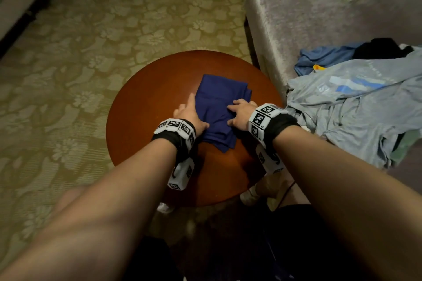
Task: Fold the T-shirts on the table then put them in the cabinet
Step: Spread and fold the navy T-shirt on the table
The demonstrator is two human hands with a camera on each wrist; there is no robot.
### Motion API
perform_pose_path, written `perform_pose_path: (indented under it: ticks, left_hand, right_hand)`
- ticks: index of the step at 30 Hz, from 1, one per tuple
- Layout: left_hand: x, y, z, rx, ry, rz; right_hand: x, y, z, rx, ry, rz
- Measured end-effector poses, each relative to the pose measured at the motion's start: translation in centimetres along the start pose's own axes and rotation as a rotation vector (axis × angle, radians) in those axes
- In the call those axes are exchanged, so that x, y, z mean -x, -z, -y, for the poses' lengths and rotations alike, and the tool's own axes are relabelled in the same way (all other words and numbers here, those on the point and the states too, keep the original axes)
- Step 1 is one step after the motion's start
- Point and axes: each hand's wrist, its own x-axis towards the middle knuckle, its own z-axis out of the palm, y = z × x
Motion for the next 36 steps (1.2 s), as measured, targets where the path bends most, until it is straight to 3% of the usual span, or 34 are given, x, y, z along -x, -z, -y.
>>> perform_pose_path:
  ticks: [5,7,11,14,19,24,27,29,33,36]
  left_hand:
    - [0.2,1.6,0.4,0.572,0.274,0.018]
    - [0.6,1.8,0.4,0.653,0.306,0.08]
    - [1.6,1.9,-0.5,0.609,0.207,0.111]
    - [2.1,3.2,-1.5,0.542,0.076,0.008]
    - [3.6,7.3,-3.7,0.249,-0.172,-0.172]
    - [5.7,11.1,-5.3,-0.054,-0.326,-0.248]
    - [8.0,12.8,-6.2,-0.141,-0.415,-0.276]
    - [9.4,13.8,-6.6,-0.157,-0.45,-0.298]
    - [11.7,15.1,-6.6,-0.089,-0.457,-0.336]
    - [13.0,15.4,-6.7,-0.019,-0.398,-0.276]
  right_hand:
    - [1.2,-0.1,0.3,-0.037,0.002,0.005]
    - [1.5,-0.2,0.4,-0.04,0.004,0.01]
    - [2.0,0.1,0.6,-0.075,0.017,0.009]
    - [1.7,0.6,0.3,-0.278,-0.012,-0.04]
    - [2.9,3.8,0.0,-0.572,-0.045,-0.414]
    - [6.5,8.0,0.8,-0.293,0.108,-0.597]
    - [8.4,10.1,1.1,-0.113,0.093,-0.552]
    - [9.3,11.1,0.7,-0.117,0.066,-0.514]
    - [12.0,12.7,-0.5,-0.504,0.081,-0.54]
    - [14.7,13.6,-1.3,-0.77,0.11,-0.652]
